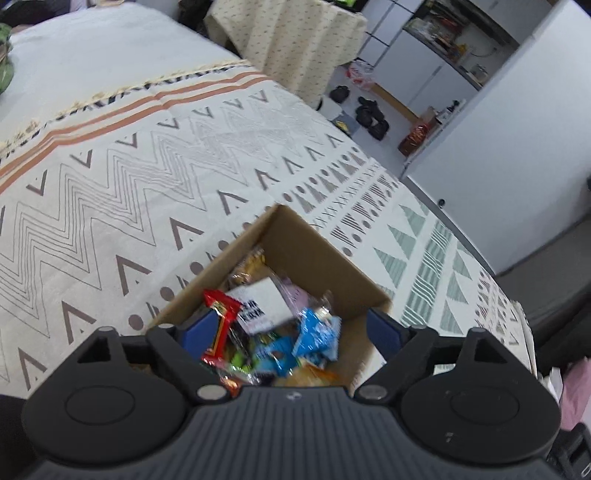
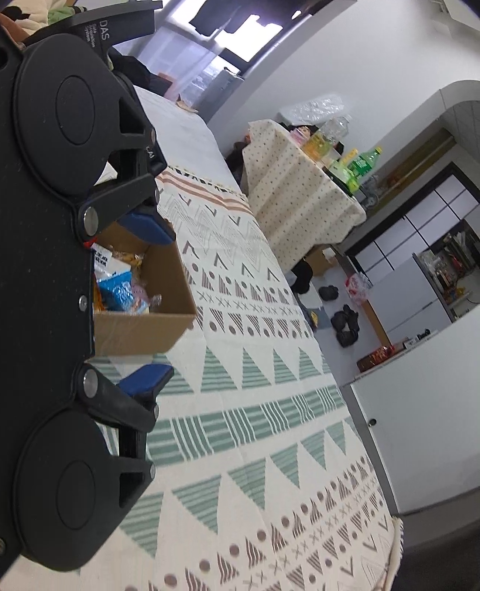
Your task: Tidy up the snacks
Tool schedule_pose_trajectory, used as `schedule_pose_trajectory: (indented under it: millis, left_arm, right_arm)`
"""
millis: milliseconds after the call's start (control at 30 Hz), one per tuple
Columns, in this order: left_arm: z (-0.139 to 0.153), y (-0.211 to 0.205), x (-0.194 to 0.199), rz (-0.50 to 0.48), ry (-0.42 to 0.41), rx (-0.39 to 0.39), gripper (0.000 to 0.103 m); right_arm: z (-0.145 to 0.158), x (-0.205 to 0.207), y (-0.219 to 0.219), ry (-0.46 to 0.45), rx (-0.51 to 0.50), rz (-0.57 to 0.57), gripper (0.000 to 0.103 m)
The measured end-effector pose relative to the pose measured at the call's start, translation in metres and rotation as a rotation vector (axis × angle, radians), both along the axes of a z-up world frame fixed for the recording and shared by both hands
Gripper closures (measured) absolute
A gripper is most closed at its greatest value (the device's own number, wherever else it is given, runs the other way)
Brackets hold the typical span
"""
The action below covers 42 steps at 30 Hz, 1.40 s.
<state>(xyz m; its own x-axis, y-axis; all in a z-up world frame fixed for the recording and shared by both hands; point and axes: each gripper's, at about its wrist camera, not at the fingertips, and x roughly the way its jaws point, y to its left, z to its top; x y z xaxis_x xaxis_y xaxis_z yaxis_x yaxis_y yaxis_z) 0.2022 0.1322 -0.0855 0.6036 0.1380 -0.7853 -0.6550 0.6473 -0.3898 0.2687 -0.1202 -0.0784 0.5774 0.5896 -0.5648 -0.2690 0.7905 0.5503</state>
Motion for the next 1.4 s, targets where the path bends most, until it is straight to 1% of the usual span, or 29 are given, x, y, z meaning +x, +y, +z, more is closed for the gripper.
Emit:
schedule_pose_trajectory:
  millis: [67,233,367,467,533,600,700,800,967,1333,1400]
  left_arm:
    - [0.007,-0.011,-0.003,-0.034,0.006,0.025,0.011]
    - [0.023,-0.03,-0.012,-0.111,0.007,0.032,0.008]
    - [0.038,-0.042,-0.024,-0.145,-0.006,0.054,0.003]
    - [0.049,-0.052,-0.033,-0.191,-0.024,0.072,0.001]
    - [0.056,-0.058,-0.039,-0.216,-0.031,0.079,0.001]
    - [0.061,-0.063,-0.045,-0.232,-0.039,0.068,0.0]
    - [0.068,-0.072,-0.055,-0.258,-0.039,0.088,0.0]
    - [0.073,-0.078,-0.066,-0.28,-0.044,0.094,0.0]
    - [0.086,-0.084,-0.083,-0.3,-0.057,0.121,0.0]
    - [0.103,-0.094,-0.11,-0.389,-0.06,0.188,0.0]
    - [0.104,-0.095,-0.116,-0.4,-0.064,0.183,0.0]
  right_arm:
    - [0.006,-0.004,-0.009,-0.015,-0.01,-0.007,0.022]
    - [0.018,-0.016,-0.032,-0.032,-0.025,-0.028,0.013]
    - [0.026,-0.026,-0.052,-0.035,-0.025,-0.043,0.009]
    - [0.031,-0.035,-0.064,-0.042,-0.033,-0.048,0.006]
    - [0.035,-0.041,-0.071,-0.046,-0.035,-0.052,0.003]
    - [0.038,-0.047,-0.079,-0.043,-0.022,-0.049,0.003]
    - [0.045,-0.056,-0.088,-0.058,-0.008,-0.042,0.003]
    - [0.052,-0.067,-0.094,-0.081,-0.018,-0.038,0.0]
    - [0.058,-0.084,-0.102,-0.101,-0.036,-0.025,0.0]
    - [0.072,-0.114,-0.115,-0.148,-0.066,-0.014,0.0]
    - [0.073,-0.119,-0.117,-0.15,-0.074,-0.021,0.0]
